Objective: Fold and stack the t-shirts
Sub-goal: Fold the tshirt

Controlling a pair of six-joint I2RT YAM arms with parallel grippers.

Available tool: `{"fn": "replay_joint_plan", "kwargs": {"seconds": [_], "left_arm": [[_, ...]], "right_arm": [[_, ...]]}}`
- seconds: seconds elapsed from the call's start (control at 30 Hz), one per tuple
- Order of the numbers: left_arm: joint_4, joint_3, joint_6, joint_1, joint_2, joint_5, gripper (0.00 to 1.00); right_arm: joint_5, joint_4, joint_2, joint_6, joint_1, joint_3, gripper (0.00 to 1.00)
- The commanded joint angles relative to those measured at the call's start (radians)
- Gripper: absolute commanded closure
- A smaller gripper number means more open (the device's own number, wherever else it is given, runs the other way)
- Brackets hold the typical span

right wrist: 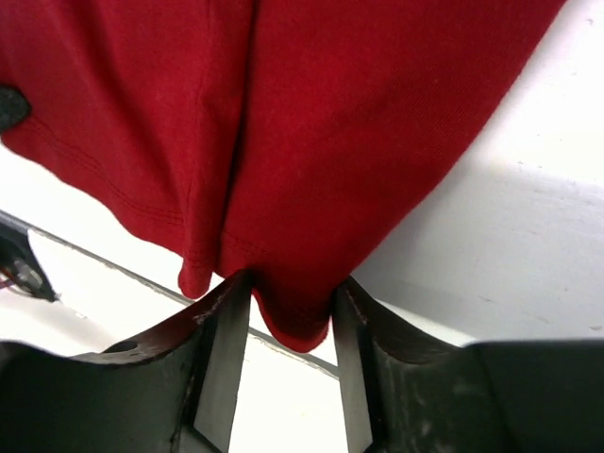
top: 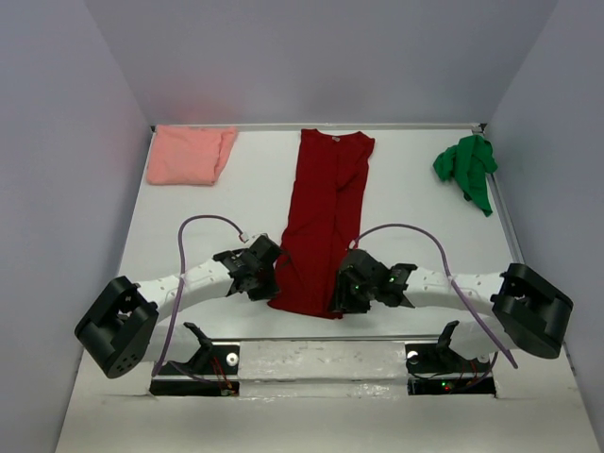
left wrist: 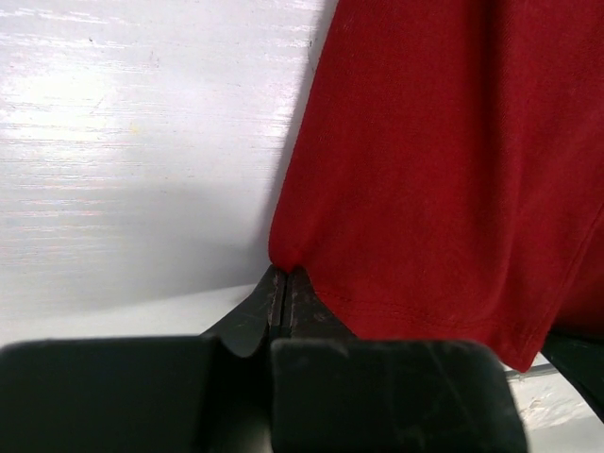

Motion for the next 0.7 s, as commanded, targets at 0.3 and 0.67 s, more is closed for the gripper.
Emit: {"fn": "replay_joint_plan", "kwargs": {"seconds": [0.3, 0.67], "left_arm": [[-0.052, -0.014, -0.050, -0.063, -0.080, -0.021, 1.00], [-0.127, 0.012, -0.176, -0.214, -0.142, -0.058, 1.00]], "right_arm": [[0.203, -0.243, -0.005, 0.135, 0.076, 0.064, 1.00], [0.290, -0.445, -0.092, 0.274, 0.181, 0.091, 1.00]]}}
